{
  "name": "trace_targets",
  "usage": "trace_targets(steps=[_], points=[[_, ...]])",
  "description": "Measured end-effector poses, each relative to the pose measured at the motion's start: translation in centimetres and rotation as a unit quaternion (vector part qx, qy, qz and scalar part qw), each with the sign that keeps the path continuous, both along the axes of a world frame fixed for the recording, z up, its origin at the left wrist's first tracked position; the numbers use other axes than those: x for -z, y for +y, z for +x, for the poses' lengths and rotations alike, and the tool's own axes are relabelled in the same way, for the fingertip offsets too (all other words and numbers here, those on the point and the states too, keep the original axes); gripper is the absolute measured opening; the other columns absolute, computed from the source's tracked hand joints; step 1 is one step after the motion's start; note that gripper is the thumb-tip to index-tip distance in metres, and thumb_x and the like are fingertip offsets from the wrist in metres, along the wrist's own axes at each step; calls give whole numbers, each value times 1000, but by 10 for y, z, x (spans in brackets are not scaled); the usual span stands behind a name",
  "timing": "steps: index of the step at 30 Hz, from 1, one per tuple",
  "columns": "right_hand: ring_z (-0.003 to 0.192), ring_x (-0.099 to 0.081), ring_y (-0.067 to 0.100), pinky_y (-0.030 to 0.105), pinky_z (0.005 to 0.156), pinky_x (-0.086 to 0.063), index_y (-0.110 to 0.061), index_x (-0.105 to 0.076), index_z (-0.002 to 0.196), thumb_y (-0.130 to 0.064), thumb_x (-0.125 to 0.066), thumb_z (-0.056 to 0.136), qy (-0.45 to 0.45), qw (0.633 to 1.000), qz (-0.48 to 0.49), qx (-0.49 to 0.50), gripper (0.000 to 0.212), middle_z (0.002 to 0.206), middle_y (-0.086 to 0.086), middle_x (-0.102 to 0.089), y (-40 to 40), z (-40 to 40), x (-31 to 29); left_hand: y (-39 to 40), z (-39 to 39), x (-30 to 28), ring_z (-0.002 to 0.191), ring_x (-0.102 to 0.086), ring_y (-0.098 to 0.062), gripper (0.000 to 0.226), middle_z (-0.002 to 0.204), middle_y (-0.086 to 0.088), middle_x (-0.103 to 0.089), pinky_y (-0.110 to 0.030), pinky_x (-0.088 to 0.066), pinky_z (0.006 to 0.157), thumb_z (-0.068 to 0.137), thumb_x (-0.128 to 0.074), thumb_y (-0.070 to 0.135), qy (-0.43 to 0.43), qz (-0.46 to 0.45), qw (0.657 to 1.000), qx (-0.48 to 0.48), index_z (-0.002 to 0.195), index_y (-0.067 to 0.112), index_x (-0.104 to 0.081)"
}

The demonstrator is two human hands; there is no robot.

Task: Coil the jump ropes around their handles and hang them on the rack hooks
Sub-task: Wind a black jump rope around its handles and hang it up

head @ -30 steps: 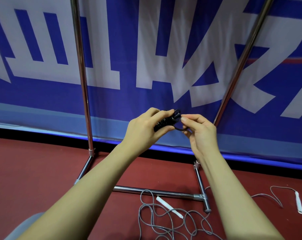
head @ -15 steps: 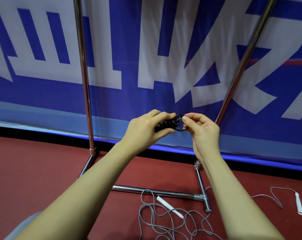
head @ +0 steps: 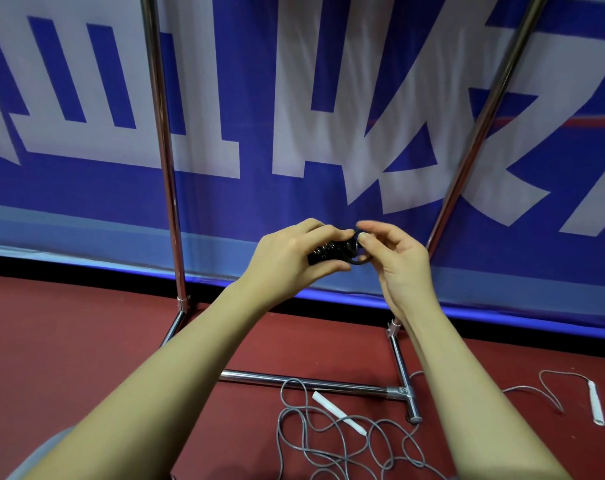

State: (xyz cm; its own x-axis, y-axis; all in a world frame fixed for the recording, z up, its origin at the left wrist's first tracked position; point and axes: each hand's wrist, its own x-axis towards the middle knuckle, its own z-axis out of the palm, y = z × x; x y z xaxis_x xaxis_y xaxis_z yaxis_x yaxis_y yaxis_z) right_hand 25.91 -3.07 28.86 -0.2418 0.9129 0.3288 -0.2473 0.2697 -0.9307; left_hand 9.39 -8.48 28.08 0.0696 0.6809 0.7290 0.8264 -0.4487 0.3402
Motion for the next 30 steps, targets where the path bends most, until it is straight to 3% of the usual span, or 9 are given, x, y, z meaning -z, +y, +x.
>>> trace_targets(steps=[6,10,13,16,20,23,26,30], points=[[75,-61,10,23,72,-48,-15,-66,87,1,-63,88,-22,998,52,25,16,83,-1,-66,-3,1,-3,-6,2,-6,89,-57,-1,39,106,19,-62,-36,-52,74,79,-55,60,-37,-60,997,13,114,42,-54],[82,-61,6,20,75,-48,-18,-64,87,0,-63,88,-30,995,88,41,18,83,-8,-65,-5,2,-7,-7,3,-9,101,-58,2,35,118,25,-60,-36,-51,83,86,-61,51,-50,-94,994,18,119,46,-51],[81,-62,7,21,75,-49,-19,-63,85,0,-64,88,-40,993,99,51,18,81,-11,-65,-6,3,-10,-8,7,-10,103,-57,1,38,120,22,-60,-36,-52,79,88,-54,55,-27,-69,997,-2,124,45,-47],[79,-63,11,21,74,-51,-17,-61,85,-2,-62,89,-49,994,81,55,16,82,-3,-66,-7,1,-13,-8,10,-9,97,-59,-4,41,116,17,-63,-38,-54,69,87,-41,60,10,-31,999,-29,125,44,-40],[72,-62,6,18,68,-52,-16,-58,83,-6,-62,90,-75,992,81,53,13,82,3,-64,-9,2,-19,-9,13,-7,87,-55,-6,46,106,11,-66,-35,-53,66,86,-46,58,-14,-31,999,-28,121,29,-50],[68,-61,6,19,66,-52,-16,-57,82,-6,-63,90,-74,992,80,65,14,81,3,-63,-10,2,-18,-12,21,-9,88,-52,-3,44,109,13,-64,-32,-49,72,90,-52,55,-36,-83,995,-31,121,25,-54],[65,-59,7,20,64,-51,-15,-56,82,-6,-63,89,-56,993,76,78,14,79,2,-63,-10,0,-16,-13,30,-11,83,-58,-3,27,103,15,-64,-35,-49,76,94,-42,55,-66,-115,990,-51,109,33,-49],[62,-59,7,20,61,-48,-12,-60,80,-1,-63,88,6,997,43,57,14,73,1,-63,-9,-2,-13,-13,40,-16,79,-58,-14,25,93,9,-63,-34,-48,66,96,-42,52,-57,-97,988,-104,94,27,-45]])
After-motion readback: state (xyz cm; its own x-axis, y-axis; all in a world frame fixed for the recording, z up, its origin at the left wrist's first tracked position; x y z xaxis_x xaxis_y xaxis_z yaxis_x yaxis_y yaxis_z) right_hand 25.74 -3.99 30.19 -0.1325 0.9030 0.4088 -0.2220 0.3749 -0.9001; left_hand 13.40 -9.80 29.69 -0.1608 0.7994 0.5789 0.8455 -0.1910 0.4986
